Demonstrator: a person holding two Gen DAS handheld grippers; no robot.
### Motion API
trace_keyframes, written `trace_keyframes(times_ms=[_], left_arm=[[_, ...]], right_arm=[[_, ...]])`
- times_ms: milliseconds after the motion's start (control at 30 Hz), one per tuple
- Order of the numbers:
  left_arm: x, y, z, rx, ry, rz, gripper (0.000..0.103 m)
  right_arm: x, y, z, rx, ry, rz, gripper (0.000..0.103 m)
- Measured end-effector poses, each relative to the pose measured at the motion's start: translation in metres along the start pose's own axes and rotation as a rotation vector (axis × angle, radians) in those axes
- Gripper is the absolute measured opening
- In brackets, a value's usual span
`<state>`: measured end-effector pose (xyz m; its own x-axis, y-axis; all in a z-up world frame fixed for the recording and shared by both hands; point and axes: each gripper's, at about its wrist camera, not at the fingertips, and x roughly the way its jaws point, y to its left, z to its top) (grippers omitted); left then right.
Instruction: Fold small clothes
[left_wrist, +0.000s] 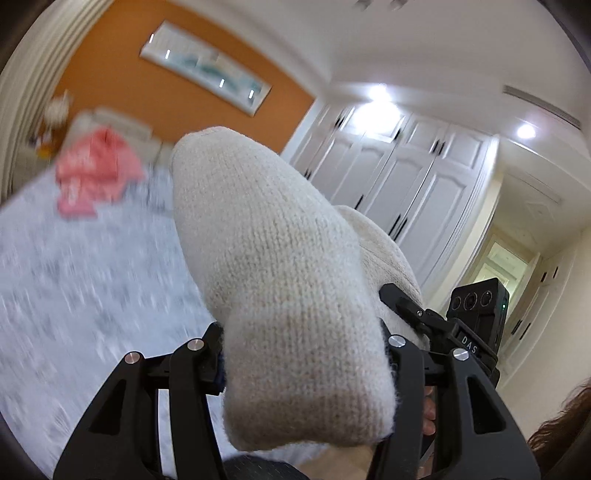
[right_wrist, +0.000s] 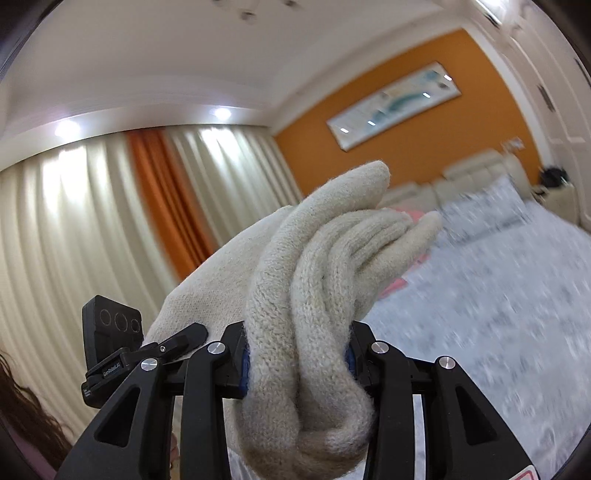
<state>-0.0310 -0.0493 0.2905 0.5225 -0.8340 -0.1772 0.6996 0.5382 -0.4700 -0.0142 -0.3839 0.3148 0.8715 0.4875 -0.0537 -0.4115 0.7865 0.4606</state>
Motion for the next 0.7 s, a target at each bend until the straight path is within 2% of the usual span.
trace_keyframes(times_ms=[167,300,367,500,600,700], left_arm=[[-0.029,0.019,0.023,0.051,-0.067,0.019,0.051],[-0.028,0.056,0.018,0.040,-0.065,0.060,0.052],[-0.017,0.089,0.008,0.008,-0.044,0.088,0.052],[0.013,0.158,-0.028,-0.065,0.044,0.151,0.052],[0.042,0.225,-0.085,-0.171,0.127,0.182,0.052],[0.068,0.277,-0.143,-0.257,0.215,0.243,0.051]], right_arm=[[0.038,0.018,0.004,-0.031,-0.011,0.040,0.037],[0.091,-0.004,-0.021,0.047,0.064,0.054,0.037],[0.120,-0.021,-0.041,0.077,0.114,0.029,0.037],[0.175,-0.068,-0.111,0.182,0.270,-0.060,0.037],[0.204,-0.107,-0.176,0.249,0.390,-0.140,0.037],[0.231,-0.152,-0.244,0.337,0.516,-0.217,0.037]])
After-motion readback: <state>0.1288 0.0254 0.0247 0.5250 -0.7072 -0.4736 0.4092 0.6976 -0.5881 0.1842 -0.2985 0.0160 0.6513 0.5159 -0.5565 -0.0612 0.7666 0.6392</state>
